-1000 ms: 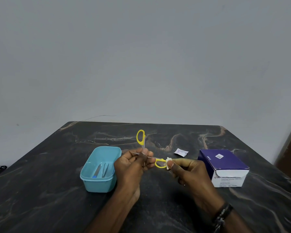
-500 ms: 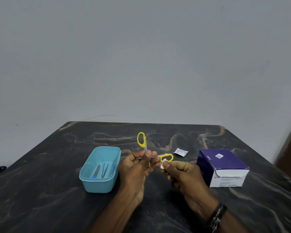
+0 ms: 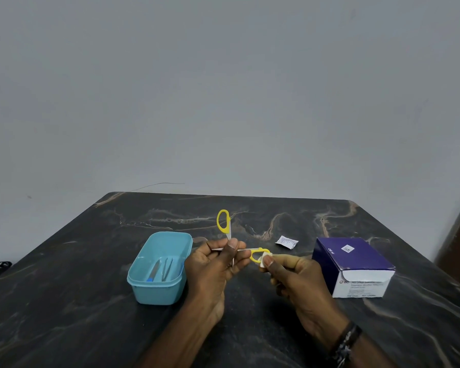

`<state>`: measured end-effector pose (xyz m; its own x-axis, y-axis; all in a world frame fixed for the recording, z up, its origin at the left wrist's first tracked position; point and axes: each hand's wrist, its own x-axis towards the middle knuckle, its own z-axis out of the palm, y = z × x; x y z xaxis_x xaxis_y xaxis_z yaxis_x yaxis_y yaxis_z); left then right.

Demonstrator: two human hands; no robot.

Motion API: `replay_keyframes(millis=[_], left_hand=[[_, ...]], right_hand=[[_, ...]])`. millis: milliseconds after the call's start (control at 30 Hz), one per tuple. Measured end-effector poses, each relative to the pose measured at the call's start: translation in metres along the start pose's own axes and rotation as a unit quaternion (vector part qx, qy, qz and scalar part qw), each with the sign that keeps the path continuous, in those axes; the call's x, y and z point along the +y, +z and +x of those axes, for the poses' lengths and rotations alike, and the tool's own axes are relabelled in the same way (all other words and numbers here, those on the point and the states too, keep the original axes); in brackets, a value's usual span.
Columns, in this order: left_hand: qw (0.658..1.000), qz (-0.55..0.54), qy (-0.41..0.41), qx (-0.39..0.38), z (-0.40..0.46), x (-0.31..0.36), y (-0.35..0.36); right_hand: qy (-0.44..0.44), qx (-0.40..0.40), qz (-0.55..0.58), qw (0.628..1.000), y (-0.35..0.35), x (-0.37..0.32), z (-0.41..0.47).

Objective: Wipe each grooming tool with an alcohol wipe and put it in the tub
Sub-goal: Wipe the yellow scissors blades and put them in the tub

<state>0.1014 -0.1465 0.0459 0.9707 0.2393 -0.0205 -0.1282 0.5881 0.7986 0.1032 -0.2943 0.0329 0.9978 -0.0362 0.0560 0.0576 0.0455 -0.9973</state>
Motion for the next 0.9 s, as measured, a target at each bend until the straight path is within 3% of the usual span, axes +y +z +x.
replay_keyframes(millis=[333,567,900], left_hand=[[0.993,0.095,0.068,-0.004,-0.0014,0.0055,0.0014],[0.986,0.153,0.058,-0.037,-0.0024,0.0042,-0.0003],[0.981,0.171,0.056,-0.069,-0.0038,0.0023,-0.0008]], right_hand=[[-0.047,0.011,-0.026,0.999,-0.0051,0.0010,0.0026],[-0.136,-0.060,-0.150,0.978,-0.0012,0.0046,0.0007],[-0.111,-0.115,-0.160,0.974,-0.0011,0.0048,0.0020]])
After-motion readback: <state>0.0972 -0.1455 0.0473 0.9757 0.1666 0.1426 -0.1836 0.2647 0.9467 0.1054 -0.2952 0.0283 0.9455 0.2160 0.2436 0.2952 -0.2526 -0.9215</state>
